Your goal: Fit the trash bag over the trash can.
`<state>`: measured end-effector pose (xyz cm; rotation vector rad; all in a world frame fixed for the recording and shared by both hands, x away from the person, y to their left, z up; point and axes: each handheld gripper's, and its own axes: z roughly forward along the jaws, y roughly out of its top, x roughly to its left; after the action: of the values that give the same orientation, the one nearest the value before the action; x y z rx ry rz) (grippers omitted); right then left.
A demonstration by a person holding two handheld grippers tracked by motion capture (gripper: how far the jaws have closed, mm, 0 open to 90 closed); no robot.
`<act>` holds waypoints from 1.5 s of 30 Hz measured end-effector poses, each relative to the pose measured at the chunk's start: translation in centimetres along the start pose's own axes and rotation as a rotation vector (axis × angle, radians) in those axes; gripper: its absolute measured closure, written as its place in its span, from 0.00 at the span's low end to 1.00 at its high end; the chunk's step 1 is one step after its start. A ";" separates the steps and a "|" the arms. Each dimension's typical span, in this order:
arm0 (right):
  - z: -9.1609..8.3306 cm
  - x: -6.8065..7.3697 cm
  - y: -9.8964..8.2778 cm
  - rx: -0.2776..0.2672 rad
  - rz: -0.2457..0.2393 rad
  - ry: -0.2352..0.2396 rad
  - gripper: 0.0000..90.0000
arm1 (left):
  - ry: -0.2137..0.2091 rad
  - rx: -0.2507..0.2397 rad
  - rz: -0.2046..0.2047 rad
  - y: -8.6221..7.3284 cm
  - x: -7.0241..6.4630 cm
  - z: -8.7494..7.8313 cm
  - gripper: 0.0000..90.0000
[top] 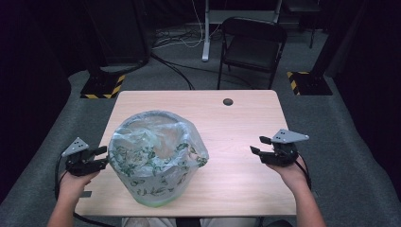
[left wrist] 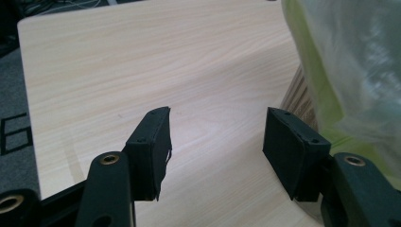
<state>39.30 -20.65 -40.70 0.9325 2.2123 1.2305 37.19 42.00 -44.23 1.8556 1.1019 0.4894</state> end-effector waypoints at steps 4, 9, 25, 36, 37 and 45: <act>0.0 -0.5 -1.4 0.009 0.027 -0.015 0.48 | -0.001 0.011 0.001 -0.6 0.0 0.4 0.47; -0.1 -1.2 -3.3 0.036 0.064 -0.035 0.48 | -0.007 0.032 -0.003 -1.2 -0.1 0.8 0.47; 1.3 -1.0 -7.0 0.079 0.116 -0.045 0.46 | -0.020 0.107 0.036 -2.8 -0.6 3.3 0.45; 2.9 0.2 -8.5 0.154 0.091 -0.010 0.44 | -0.051 0.196 0.067 -3.8 0.0 5.4 0.45; 3.1 0.3 -8.6 0.162 0.086 -0.009 0.43 | -0.051 0.207 0.076 -3.9 0.0 5.6 0.46; 3.7 0.2 -9.0 0.171 0.104 -0.040 0.39 | -0.073 0.278 0.113 -4.2 0.0 6.6 0.45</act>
<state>38.52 -21.83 -50.38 1.1409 2.2903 1.0695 39.71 39.53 -51.26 2.1692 1.0627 0.3424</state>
